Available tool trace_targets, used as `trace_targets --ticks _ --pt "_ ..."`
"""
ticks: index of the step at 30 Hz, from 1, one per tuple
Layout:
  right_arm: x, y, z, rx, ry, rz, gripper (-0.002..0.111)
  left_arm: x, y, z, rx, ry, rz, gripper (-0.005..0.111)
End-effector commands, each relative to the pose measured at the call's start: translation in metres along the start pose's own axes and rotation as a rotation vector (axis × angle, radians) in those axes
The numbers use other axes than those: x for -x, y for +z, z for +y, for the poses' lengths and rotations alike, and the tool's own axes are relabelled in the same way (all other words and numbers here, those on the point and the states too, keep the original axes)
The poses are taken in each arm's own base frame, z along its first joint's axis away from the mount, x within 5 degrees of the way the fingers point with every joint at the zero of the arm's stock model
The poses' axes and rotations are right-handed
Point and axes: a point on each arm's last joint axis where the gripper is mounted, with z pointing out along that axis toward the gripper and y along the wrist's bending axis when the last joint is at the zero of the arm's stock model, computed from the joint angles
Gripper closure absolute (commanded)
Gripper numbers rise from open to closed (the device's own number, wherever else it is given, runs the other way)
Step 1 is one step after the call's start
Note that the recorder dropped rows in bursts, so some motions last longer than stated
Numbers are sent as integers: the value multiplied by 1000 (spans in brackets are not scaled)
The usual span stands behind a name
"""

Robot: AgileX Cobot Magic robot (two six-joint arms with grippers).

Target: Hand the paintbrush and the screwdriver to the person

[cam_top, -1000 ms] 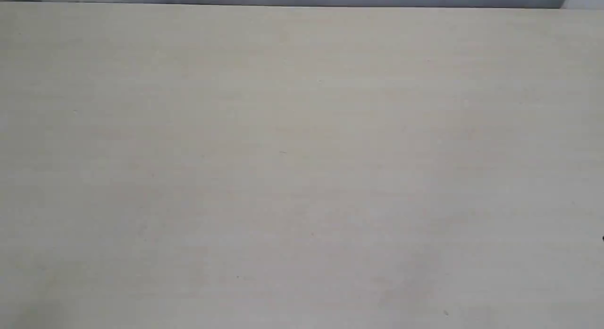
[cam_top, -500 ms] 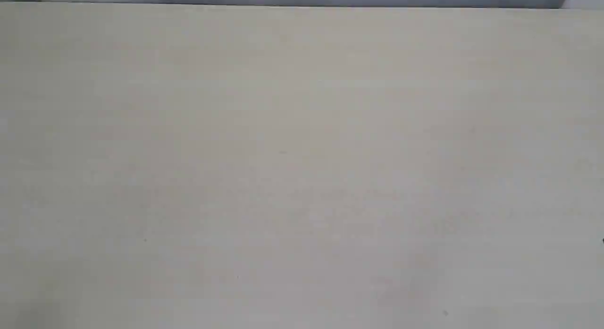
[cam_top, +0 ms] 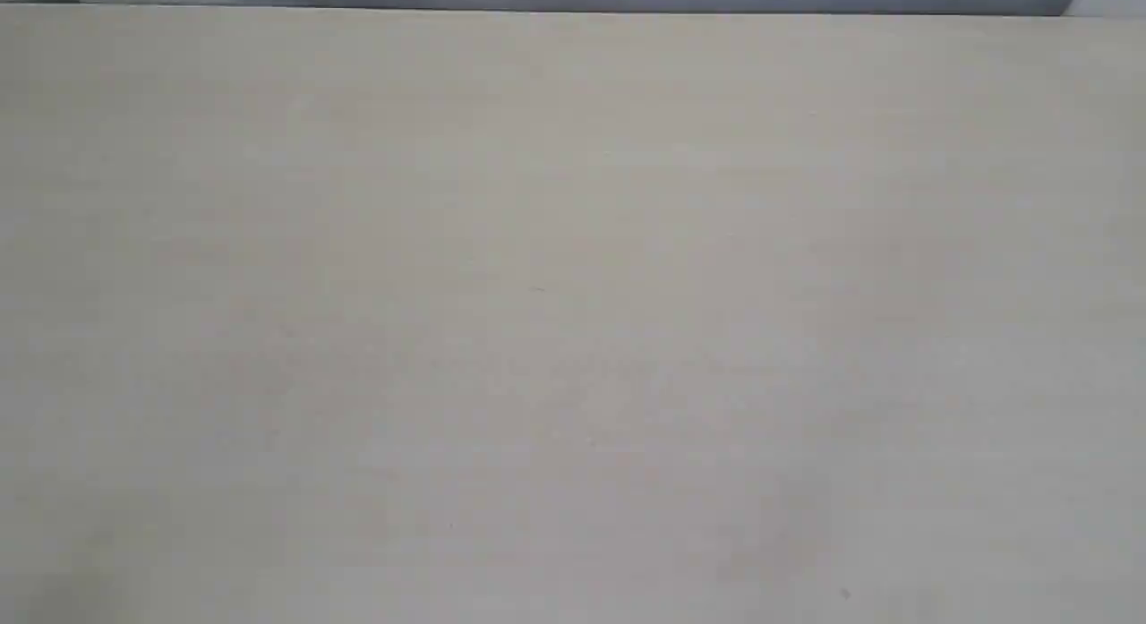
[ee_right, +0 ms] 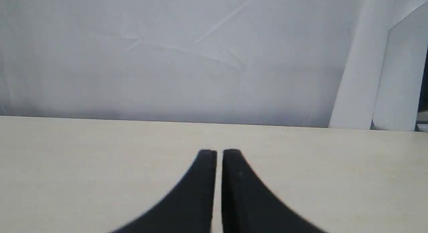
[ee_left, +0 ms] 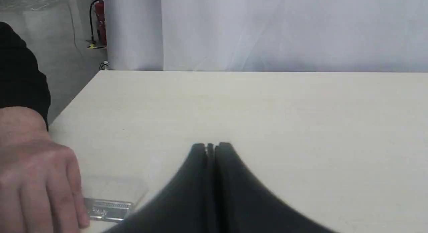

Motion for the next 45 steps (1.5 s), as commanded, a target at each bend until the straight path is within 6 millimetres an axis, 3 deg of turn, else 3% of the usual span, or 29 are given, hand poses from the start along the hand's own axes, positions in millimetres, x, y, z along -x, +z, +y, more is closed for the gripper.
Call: trace_targets --ticks 1,45 --pt "-1 0 0 2 -4 0 104 0 0 0 -7 -5 -11 107" --pt "-2 -3 0 1 -5 2 104 0 0 0 -6 -2 -11 107"
